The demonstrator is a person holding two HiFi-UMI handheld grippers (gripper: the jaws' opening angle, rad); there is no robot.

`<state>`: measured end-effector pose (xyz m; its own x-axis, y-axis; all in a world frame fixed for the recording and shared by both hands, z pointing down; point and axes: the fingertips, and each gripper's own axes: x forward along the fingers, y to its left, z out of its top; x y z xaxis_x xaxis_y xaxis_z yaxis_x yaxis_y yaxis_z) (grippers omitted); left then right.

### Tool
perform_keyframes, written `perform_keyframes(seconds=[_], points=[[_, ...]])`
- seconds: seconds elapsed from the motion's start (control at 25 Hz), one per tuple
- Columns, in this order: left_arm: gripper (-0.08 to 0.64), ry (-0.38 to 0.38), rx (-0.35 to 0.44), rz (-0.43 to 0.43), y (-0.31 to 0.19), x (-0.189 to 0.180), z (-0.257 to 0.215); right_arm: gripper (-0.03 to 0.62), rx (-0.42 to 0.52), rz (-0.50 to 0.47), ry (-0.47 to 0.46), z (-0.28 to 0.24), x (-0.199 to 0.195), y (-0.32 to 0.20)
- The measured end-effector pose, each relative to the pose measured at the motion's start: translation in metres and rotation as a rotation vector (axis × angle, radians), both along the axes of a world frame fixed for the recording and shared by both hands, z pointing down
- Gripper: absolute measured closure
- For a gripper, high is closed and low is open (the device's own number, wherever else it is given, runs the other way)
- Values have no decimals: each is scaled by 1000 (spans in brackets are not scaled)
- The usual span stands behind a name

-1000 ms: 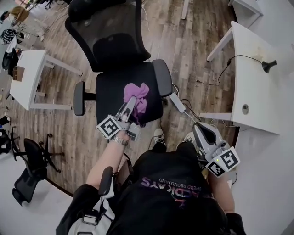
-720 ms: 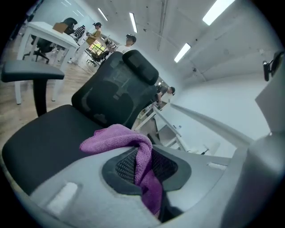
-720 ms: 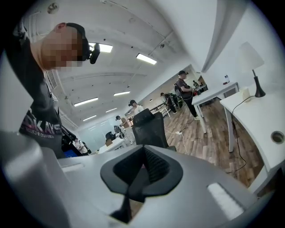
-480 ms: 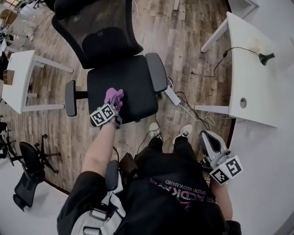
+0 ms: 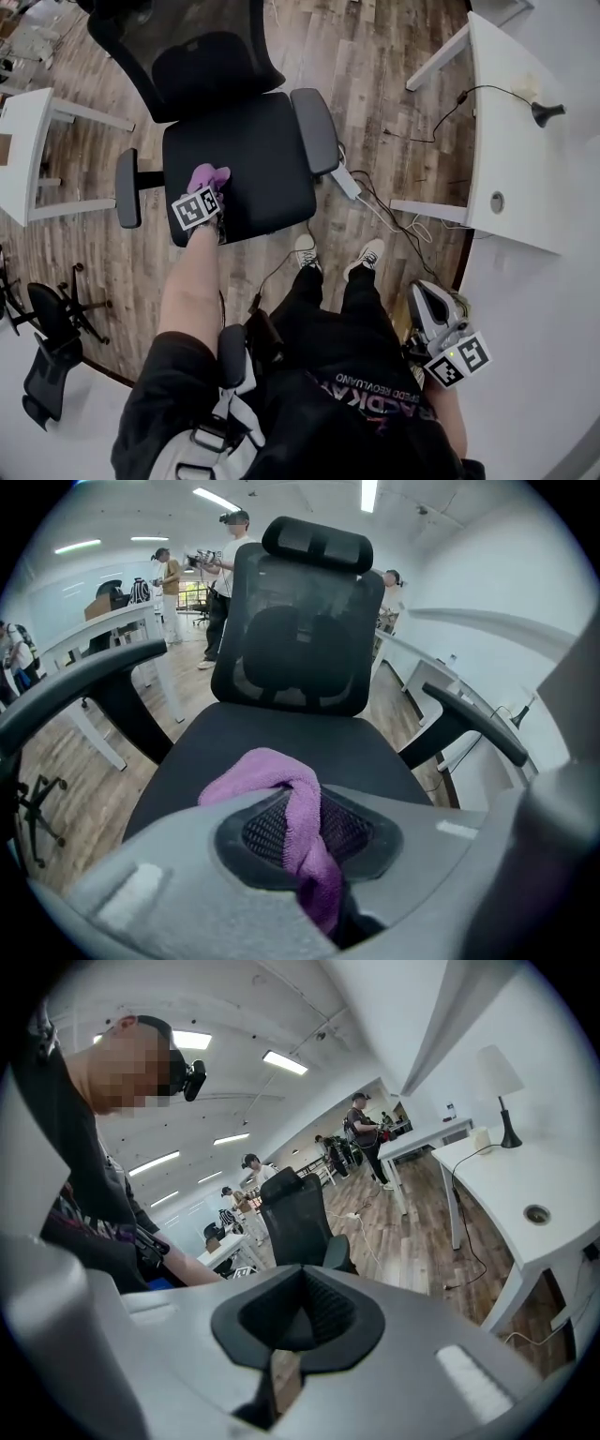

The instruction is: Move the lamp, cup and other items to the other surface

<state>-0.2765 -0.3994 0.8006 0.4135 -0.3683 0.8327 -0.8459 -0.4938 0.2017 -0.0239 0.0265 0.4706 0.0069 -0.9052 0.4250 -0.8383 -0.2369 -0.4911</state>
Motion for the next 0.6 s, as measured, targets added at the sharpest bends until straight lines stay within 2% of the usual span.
perform_keyframes(seconds=[0.16,0.28,0.44,0.6], points=[[494,-15,-48,7,-2,1,6,592,-15,14,-30,11,-5,5],[460,-41,-67,11,-1,-2,8,592,-18,11,-43,16,-11,6],[429,-91,-49,12,-5,-11,7,592,-8,-2,-32,10,-13,3],[429,-118,-10,-21,-6,-22,1,592,-1,1,-28,6,-10,8]])
